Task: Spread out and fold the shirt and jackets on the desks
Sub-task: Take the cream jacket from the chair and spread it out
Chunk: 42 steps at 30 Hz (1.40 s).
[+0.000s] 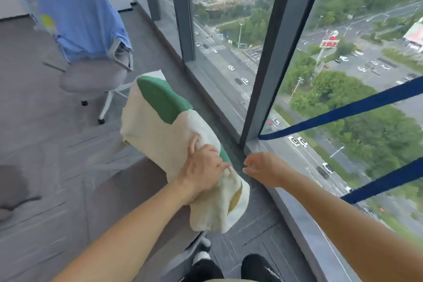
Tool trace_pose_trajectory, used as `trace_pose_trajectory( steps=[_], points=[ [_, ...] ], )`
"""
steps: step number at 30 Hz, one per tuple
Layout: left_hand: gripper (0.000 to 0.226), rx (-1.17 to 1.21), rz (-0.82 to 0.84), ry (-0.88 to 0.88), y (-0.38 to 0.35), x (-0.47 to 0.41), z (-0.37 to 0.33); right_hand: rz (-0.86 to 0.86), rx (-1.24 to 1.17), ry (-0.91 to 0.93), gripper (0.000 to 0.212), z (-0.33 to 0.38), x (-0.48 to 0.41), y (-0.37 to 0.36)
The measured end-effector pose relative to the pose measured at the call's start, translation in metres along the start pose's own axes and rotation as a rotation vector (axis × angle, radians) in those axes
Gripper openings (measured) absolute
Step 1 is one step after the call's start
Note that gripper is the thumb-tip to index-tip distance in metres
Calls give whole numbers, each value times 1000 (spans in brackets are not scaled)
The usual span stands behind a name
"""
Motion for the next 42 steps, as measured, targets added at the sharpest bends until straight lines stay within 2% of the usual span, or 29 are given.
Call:
trace_pose_trajectory(
  steps=[2,5,8,12,14,17,21,23,25,26,29,30,31,32,34,35,36,38,40,42],
  points=[
    [51,193,-9,162,9,5,14,28,56,101,38,12,-24,7],
    [50,401,-152,455,41,39,31,52,-10,275,66,37,-55,17],
    [45,443,-282,694,66,93,23,137,33,497,88,69,-64,11],
    [56,422,-318,864,83,159,-10,157,135,789,96,119,-43,3],
    [53,373,-322,934,90,191,-26,129,266,918,87,141,-24,-7],
    [52,265,-306,997,107,227,-51,61,398,1053,47,165,6,-27],
    [57,81,-228,1105,124,280,-75,137,250,1162,7,193,64,-45],
    [51,57,-211,1243,130,318,-86,205,108,1213,15,210,98,-50],
    [30,103,-190,1424,129,362,-102,268,13,1351,15,229,141,-58],
    [38,115,-197,1471,128,382,-111,311,-26,1422,15,238,165,-63],
    [91,74,-326,1470,144,426,-142,462,0,1581,20,260,245,-94],
    [97,67,-369,1456,151,438,-152,517,58,1635,23,262,277,-108],
    [94,52,-386,1436,154,450,-161,563,120,1685,26,262,309,-123],
    [81,36,-350,1437,155,464,-168,598,163,1722,29,260,339,-138],
    [40,118,-316,1476,150,498,-187,614,184,1761,32,263,390,-163],
    [24,216,-387,1491,146,519,-199,603,186,1771,30,266,411,-172],
    [18,252,-458,1507,146,541,-212,573,192,1766,24,271,427,-181],
    [21,187,-489,1549,151,585,-237,497,225,1740,10,279,452,-200],
    [23,121,-546,1578,161,625,-259,467,292,1756,21,279,478,-223],
    [30,103,-670,1612,173,659,-281,562,296,1738,16,272,498,-250]
  ],
)
Point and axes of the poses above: each hand's wrist, its own x-axis away from the middle knuckle, its own y-axis out of the back of the hand, z = x × y, the point moved 9 cm from there along -x, towards the middle knuckle, and after that the axes turned 5 degrees about -x, right-handed, at the moved point
